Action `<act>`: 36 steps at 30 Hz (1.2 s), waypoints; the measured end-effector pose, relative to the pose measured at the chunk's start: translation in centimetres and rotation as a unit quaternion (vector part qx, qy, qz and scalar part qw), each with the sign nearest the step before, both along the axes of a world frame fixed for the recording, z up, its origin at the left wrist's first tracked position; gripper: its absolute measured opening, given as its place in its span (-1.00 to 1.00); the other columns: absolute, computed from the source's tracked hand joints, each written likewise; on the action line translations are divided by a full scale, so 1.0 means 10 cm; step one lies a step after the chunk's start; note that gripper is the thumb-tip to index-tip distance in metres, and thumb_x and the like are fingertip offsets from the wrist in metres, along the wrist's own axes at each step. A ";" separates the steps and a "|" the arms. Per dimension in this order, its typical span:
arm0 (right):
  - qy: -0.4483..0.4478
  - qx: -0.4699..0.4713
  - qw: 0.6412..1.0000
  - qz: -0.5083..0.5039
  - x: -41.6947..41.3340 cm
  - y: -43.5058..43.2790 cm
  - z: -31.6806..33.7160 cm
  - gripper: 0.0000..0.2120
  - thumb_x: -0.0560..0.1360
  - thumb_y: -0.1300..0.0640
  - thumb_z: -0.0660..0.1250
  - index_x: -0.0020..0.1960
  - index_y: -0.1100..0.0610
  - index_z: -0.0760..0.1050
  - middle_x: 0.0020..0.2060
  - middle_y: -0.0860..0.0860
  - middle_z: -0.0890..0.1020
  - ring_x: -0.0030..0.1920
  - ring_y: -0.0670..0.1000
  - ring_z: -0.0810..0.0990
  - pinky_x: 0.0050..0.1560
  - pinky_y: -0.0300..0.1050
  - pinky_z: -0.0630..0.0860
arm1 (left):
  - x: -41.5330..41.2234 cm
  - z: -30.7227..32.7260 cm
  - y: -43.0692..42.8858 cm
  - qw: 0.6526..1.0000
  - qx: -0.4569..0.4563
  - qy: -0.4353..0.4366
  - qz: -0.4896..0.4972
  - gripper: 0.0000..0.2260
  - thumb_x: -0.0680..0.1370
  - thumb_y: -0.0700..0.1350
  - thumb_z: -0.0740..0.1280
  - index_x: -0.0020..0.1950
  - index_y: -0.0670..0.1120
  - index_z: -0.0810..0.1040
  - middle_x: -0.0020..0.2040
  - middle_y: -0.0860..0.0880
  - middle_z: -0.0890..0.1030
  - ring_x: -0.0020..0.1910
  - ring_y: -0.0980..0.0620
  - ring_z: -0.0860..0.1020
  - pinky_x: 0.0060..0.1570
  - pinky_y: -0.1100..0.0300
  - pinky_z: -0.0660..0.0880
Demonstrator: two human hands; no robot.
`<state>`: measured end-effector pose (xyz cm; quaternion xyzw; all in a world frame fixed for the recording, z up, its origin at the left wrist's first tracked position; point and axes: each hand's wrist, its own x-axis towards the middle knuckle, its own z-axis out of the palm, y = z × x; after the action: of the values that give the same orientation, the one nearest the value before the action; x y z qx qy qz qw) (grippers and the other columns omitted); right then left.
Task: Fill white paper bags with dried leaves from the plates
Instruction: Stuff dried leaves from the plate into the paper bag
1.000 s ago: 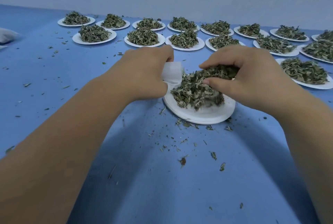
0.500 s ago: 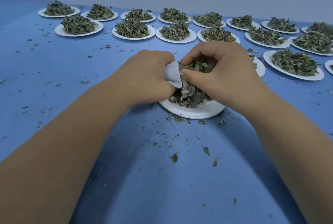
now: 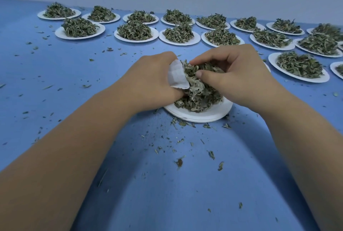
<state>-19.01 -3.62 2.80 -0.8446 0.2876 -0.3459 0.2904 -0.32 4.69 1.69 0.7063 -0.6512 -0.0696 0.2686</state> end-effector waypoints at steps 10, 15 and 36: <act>0.043 0.010 0.998 0.035 -0.02 0.03 0.02 -0.77 0.45 0.17 0.56 0.02 -0.13 0.71 -0.16 -0.37 0.68 -0.15 -0.38 0.57 -0.15 -0.53 0.40 | 0.02 0.02 0.00 0.993 -0.033 -0.095 0.054 -0.80 0.37 0.10 0.21 -0.24 -0.02 0.37 -0.31 0.00 0.43 -0.31 0.03 0.38 -0.41 0.11 0.19; 0.047 0.007 0.998 0.041 0.02 0.06 -0.01 -0.79 0.48 0.19 0.53 0.00 -0.11 0.72 -0.31 -0.44 0.61 -0.25 -0.41 0.55 -0.20 -0.54 0.37 | 0.01 -0.05 -0.04 0.994 -0.030 -0.102 0.021 -0.74 0.41 -0.07 0.36 -0.27 0.03 0.25 -0.31 0.06 0.40 -0.32 0.15 0.34 -0.42 0.14 0.16; 0.039 0.104 0.991 0.079 0.03 0.16 0.08 -0.76 0.45 0.14 0.41 0.08 -0.03 0.71 -0.04 0.05 0.74 0.03 0.19 0.68 0.13 0.23 0.60 | -0.04 -0.04 -0.07 0.996 -0.059 -0.065 0.001 -0.87 0.28 -0.17 0.28 -0.24 -0.03 0.37 -0.38 0.02 0.41 -0.37 0.04 0.39 -0.43 0.14 0.19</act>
<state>-18.73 -2.04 3.60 -0.8426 0.2652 -0.2571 0.3920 -0.72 3.96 1.26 0.6929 -0.6695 0.0149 0.2671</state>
